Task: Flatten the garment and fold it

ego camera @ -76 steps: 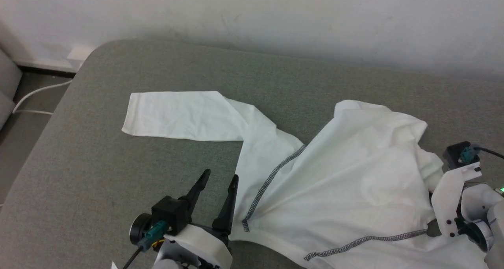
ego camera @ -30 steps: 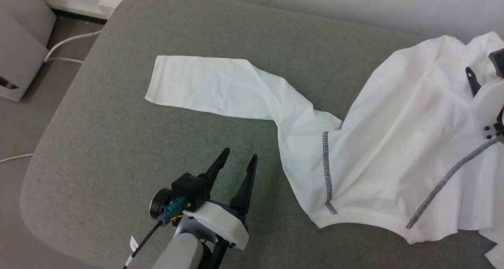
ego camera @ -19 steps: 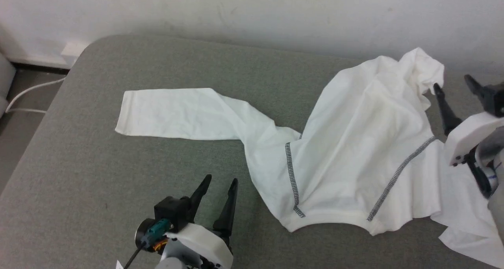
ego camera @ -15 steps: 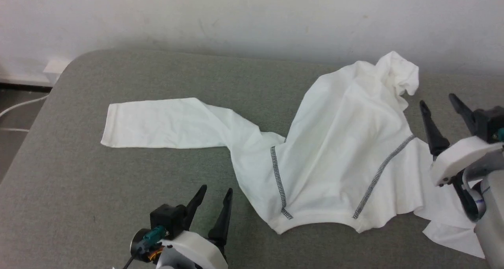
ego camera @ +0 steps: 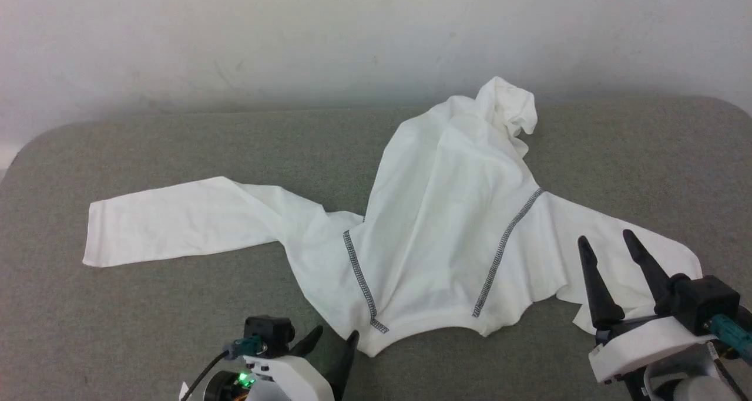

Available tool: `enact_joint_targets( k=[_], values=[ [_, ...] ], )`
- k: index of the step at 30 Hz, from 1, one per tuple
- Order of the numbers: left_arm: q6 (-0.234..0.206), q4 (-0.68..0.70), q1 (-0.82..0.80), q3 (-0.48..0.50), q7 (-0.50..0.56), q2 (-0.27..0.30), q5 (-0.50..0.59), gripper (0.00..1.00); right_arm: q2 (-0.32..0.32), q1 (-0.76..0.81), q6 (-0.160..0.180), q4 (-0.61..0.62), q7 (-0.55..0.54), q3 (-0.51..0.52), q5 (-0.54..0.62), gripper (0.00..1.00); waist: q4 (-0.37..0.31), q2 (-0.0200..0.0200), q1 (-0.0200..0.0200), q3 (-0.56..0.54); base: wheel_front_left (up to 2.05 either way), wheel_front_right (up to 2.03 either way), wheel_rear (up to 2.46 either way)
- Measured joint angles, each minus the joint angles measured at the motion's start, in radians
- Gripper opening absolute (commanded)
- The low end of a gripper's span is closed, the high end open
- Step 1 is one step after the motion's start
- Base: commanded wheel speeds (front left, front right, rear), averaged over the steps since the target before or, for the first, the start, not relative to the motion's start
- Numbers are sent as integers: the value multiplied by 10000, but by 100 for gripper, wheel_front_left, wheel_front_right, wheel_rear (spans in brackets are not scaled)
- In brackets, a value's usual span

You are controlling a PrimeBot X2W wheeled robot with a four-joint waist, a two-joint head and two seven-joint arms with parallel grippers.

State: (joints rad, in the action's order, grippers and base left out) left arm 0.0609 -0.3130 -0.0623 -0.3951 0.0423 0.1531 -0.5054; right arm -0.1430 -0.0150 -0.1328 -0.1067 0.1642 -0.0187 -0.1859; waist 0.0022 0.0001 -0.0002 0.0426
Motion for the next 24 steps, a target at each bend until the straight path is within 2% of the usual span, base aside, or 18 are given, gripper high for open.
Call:
enact_joint_targets(
  k=[3, 7, 14, 15, 16, 24],
  values=[
    [-8, -115, -13, -84, 681, 94, -58, 100, 196, 274, 0, 520, -251, 104, 261, 100, -196, 0, 1, 111, 0, 0, 0],
    [-13, -119, -127, -59, 943, 67, -322, 100, 314, 358, 0, 874, -431, 182, 374, 100, -391, 0, 2, 335, 0, 0, 0],
    [-13, -219, -471, 59, 541, -71, -449, 100, 201, 436, 0, 934, -928, -77, 717, 100, -611, 0, 2, 748, 0, 0, 0],
    [-13, -257, -518, 59, 537, -65, -449, 46, 65, 457, 0, 886, -1028, -236, 790, 100, -629, 0, 3, 796, 0, 0, 0],
    [-12, -267, -546, 75, 497, -69, -468, 0, -59, 485, 0, 834, -1129, -385, 792, 100, -642, 0, 3, 835, 0, 0, 0],
    [79, -153, -625, 35, -98, 17, -416, 0, -1611, 641, 0, 769, -2121, -2359, 410, 100, -430, 0, 2, 755, 0, 0, 0]
  ],
)
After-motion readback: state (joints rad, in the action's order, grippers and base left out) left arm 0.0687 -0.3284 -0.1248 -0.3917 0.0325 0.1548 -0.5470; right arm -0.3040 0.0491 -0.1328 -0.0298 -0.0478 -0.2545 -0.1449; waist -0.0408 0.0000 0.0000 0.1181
